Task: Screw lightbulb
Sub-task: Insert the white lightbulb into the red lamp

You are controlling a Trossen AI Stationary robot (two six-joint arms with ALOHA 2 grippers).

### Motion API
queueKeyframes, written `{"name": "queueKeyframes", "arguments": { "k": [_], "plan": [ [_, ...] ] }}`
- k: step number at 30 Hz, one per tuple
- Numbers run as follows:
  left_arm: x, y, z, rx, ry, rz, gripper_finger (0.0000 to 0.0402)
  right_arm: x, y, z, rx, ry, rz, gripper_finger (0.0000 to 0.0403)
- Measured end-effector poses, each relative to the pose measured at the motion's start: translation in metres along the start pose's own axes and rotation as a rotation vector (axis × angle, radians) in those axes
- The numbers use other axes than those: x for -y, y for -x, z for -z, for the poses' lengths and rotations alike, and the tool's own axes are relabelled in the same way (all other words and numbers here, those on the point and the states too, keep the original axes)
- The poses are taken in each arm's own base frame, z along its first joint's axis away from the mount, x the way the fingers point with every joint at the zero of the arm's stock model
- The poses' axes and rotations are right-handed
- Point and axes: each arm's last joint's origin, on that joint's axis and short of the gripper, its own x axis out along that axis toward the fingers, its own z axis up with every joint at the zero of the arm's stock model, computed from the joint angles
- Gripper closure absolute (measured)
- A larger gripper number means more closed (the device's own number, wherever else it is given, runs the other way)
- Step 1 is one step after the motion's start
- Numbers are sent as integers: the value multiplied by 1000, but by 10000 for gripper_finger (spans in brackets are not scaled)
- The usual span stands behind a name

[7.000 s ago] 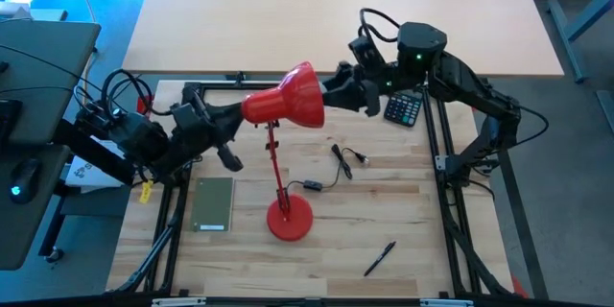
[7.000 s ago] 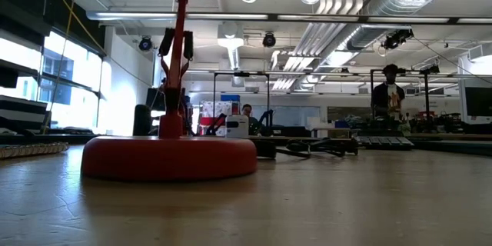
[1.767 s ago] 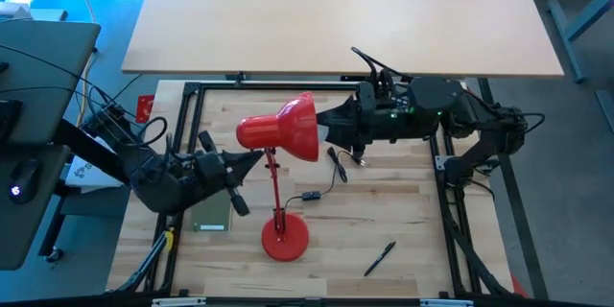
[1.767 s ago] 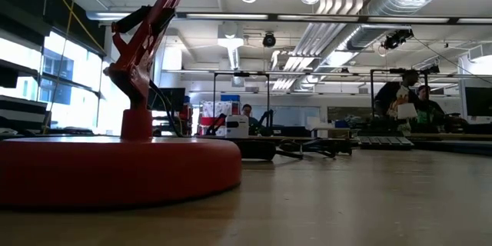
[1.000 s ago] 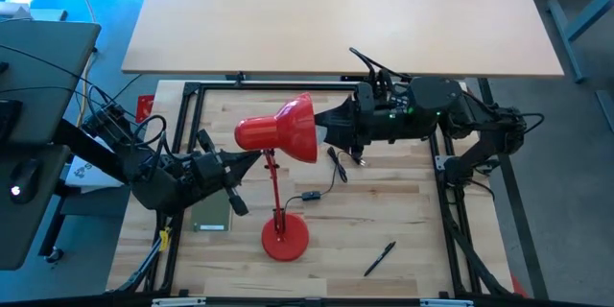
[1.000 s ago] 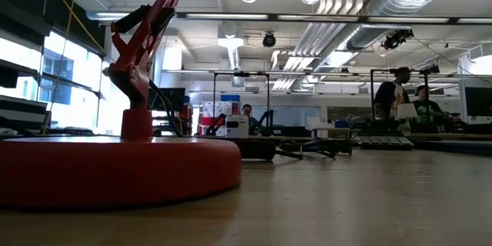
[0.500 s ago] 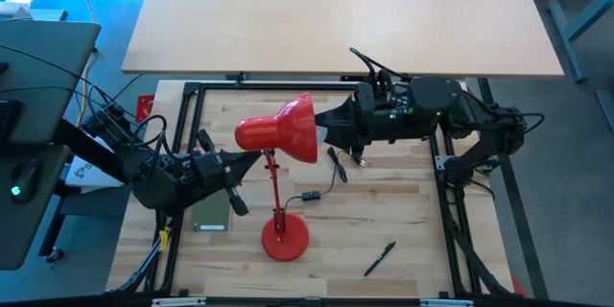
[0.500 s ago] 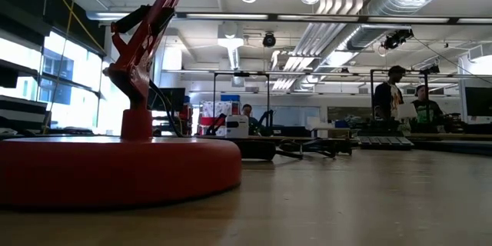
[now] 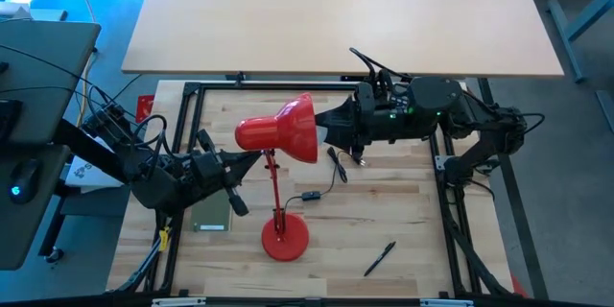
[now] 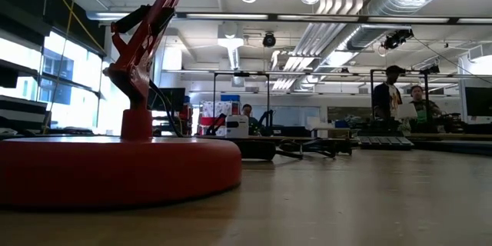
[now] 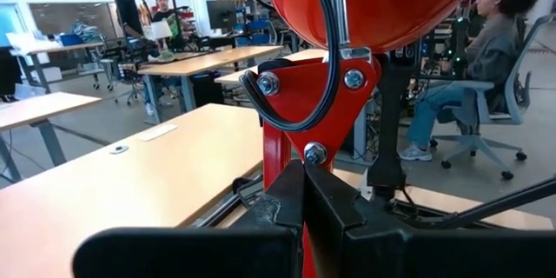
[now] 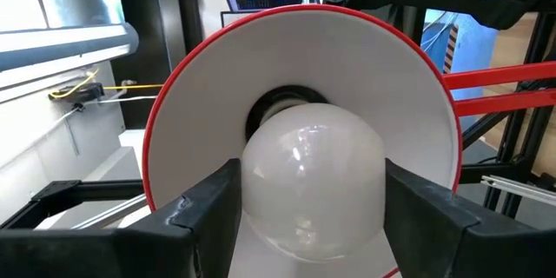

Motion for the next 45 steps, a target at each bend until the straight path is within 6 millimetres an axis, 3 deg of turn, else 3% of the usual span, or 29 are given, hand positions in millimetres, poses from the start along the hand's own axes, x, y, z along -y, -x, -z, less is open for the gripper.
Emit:
{"name": "queueKeyframes", "arguments": {
  "k": [45],
  "plan": [
    [-1,0,0,-3,1,-28,402,-1,-1,-2,25,-2,-13,173]
  ]
}}
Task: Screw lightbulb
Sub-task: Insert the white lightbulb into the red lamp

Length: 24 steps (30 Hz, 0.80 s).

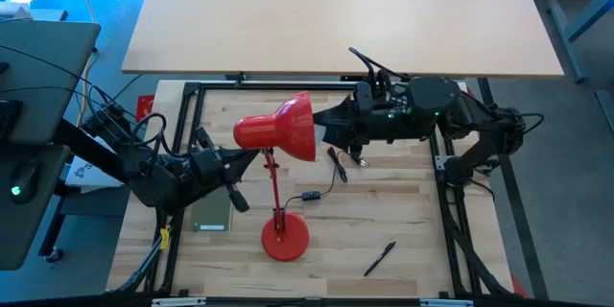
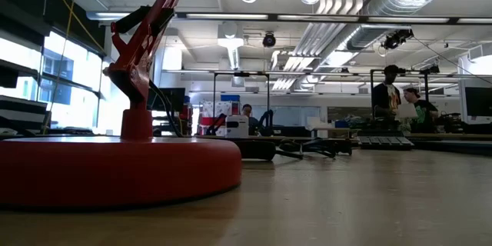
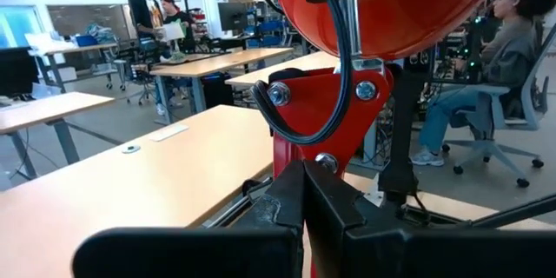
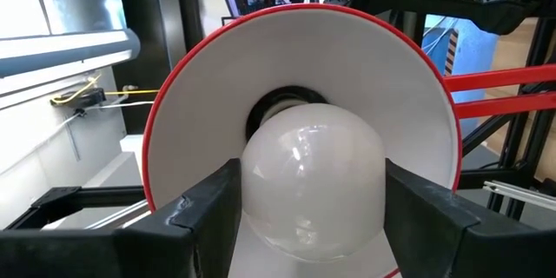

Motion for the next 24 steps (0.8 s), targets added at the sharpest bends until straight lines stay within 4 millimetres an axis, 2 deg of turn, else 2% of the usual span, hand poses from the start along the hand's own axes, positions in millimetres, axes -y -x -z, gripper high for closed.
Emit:
{"name": "queueKeyframes", "arguments": {
  "k": [13,17,24],
  "plan": [
    [0,0,0,0,-40,2,402,1,1,-1,8,12,14,173],
    [0,0,0,0,-38,1,402,1,1,-1,26,76,17,173],
    [0,0,0,1,-35,2,402,0,1,-1,20,39,3,173]
  ]
}}
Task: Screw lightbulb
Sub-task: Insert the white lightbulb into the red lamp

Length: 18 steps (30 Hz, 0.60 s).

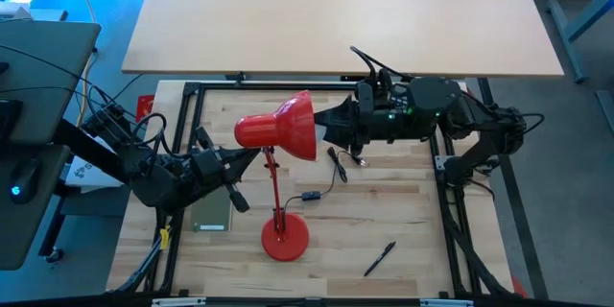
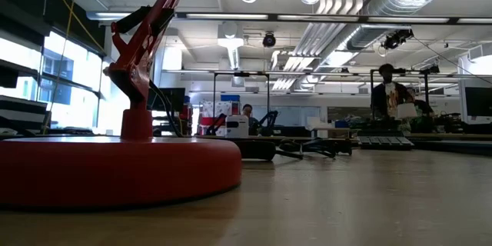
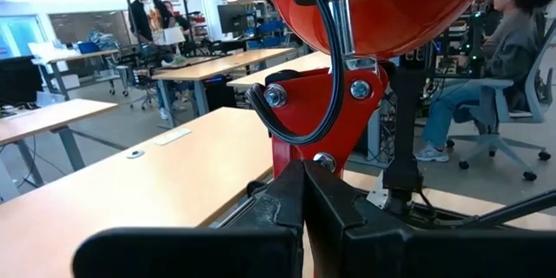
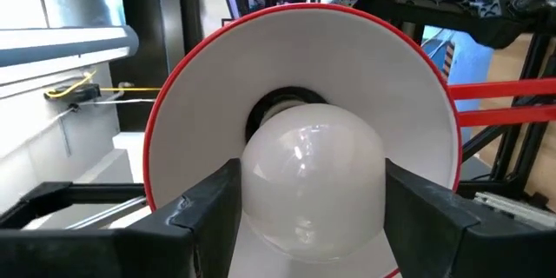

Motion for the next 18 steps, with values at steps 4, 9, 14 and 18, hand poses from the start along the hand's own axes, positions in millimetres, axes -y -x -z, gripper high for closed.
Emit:
{"name": "queueKeyframes", "arguments": {
  "k": [4,9,14,18],
  "plan": [
    [0,0,0,0,1,-2,401,0,0,0,0,-65,4,169],
    [0,-1,0,0,23,-1,401,1,0,0,-6,-28,6,144],
    [0,-1,0,0,42,-3,402,0,-1,1,-40,-1,-6,124],
    [0,-1,0,0,42,-2,401,1,0,-2,-24,5,4,117]
  ]
}}
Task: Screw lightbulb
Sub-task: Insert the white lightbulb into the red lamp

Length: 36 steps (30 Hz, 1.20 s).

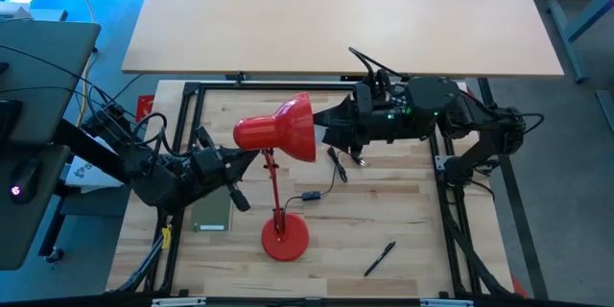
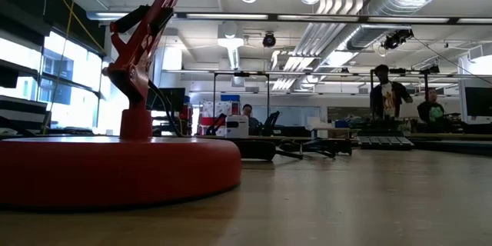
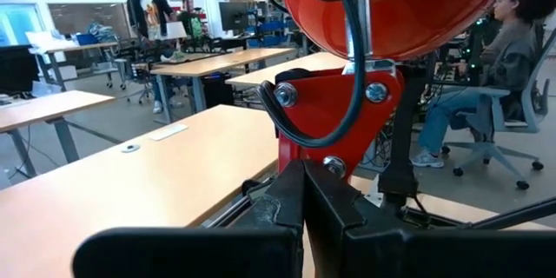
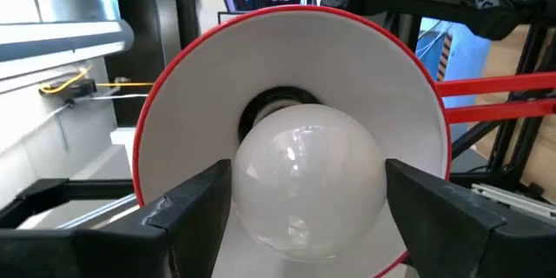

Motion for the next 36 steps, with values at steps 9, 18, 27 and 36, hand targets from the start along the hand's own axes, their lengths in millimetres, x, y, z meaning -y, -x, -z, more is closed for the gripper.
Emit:
{"name": "queueKeyframes", "arguments": {
  "k": [9,18,27,36],
  "plan": [
    [0,0,0,0,0,0,401,-1,2,-1,-82,55,-5,114],
    [0,0,0,0,4,0,401,-8,12,-3,-124,119,-33,114],
    [0,0,0,0,52,-1,401,-17,50,-14,-20,170,22,114],
    [0,0,0,0,52,-2,402,-16,53,-7,-114,372,19,114]
  ]
}}
